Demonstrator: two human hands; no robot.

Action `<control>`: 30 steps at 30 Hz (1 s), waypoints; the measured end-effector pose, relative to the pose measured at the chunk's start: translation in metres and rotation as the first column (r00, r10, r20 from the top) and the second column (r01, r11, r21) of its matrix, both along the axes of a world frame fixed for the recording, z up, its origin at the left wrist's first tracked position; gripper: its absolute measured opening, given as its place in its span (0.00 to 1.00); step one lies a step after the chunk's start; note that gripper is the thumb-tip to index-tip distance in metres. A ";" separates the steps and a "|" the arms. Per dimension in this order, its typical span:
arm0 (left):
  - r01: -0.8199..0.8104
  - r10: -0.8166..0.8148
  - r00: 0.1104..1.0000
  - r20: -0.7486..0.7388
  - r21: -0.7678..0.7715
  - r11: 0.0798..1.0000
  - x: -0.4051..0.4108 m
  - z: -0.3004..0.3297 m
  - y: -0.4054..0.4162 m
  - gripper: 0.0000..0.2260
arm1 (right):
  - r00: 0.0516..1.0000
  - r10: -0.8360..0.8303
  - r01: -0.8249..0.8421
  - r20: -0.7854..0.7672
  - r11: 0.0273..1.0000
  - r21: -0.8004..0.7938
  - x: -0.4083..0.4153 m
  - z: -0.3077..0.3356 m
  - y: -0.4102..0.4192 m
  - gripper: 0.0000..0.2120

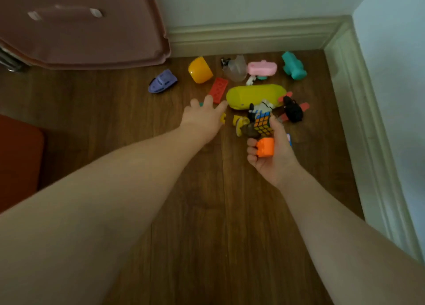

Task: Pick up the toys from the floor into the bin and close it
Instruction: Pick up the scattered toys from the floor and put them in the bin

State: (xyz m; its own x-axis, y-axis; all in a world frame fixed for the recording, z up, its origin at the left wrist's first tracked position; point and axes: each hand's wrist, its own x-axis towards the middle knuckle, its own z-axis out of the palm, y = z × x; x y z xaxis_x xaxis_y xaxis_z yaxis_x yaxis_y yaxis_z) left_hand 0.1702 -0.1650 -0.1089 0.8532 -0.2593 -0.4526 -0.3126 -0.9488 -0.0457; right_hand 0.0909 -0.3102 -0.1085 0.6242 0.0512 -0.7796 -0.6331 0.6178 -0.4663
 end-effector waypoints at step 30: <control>-0.310 0.328 0.933 -0.148 -0.792 0.526 -0.110 0.177 0.305 0.05 | 0.942 0.184 -0.237 0.279 0.957 0.167 -0.026 0.153 0.287 0.24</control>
